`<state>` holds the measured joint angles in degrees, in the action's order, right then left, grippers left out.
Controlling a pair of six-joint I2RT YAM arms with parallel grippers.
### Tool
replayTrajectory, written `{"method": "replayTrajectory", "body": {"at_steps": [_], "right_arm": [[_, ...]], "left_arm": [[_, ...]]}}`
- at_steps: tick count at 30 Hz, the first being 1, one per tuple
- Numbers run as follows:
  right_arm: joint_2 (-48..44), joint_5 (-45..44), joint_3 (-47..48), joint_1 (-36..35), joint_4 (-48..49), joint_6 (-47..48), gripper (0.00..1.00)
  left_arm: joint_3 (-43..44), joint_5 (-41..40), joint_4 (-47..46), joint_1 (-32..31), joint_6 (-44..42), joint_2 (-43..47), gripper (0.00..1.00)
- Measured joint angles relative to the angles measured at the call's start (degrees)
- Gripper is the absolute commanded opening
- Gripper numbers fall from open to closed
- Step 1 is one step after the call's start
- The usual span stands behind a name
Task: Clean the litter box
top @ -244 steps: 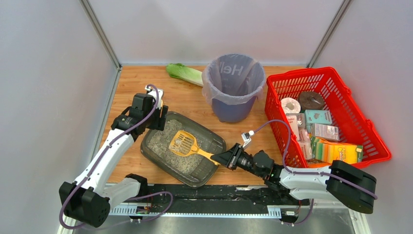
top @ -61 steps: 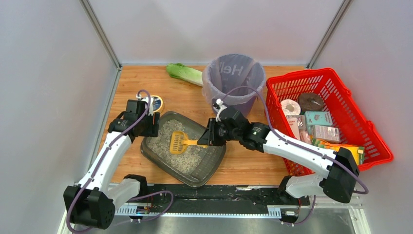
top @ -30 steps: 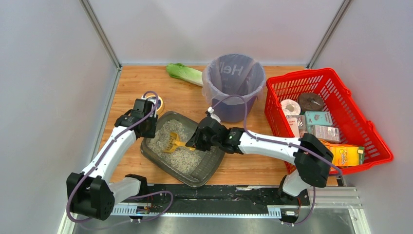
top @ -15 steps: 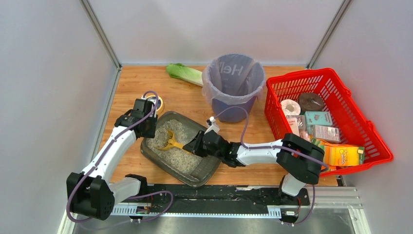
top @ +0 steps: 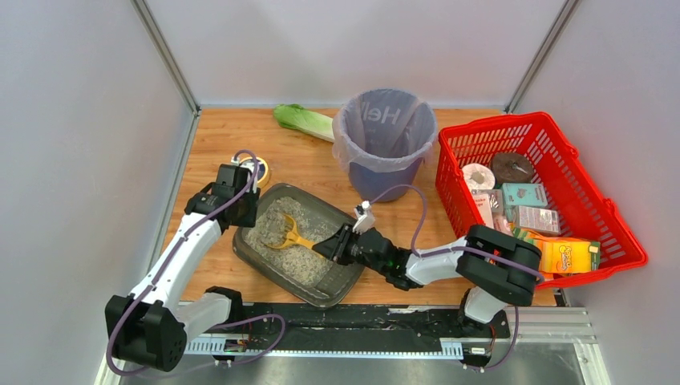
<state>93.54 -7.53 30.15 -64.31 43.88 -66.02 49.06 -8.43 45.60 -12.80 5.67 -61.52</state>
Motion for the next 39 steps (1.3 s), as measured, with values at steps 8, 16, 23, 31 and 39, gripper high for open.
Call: {"method": "replayTrajectory", "body": {"at_steps": [8, 16, 23, 31, 39], "right_arm": [[-6.3, -1.5, -4.3, 0.0, -1.2, -0.8, 0.0], [-10.6, -1.9, -8.4, 0.3, -1.0, -4.2, 0.0], [-19.2, -2.1, -12.8, 0.3, -2.2, -8.6, 0.0], [-24.3, -1.6, -15.6, -0.1, -2.1, -12.8, 0.0], [-27.8, -2.9, -20.7, -1.4, -2.2, -14.9, 0.0]], "left_arm": [[0.0, 0.4, 0.0, -0.1, 0.0, 0.7, 0.48], [0.0, 0.3, 0.0, -0.2, 0.1, 2.7, 0.59], [-0.1, -0.1, -0.5, -0.2, 0.2, 6.1, 0.66], [-0.2, -0.7, -0.9, -0.2, 0.2, 7.0, 0.67], [-1.2, -1.5, -1.3, -0.2, 0.2, 9.0, 0.69]]}}
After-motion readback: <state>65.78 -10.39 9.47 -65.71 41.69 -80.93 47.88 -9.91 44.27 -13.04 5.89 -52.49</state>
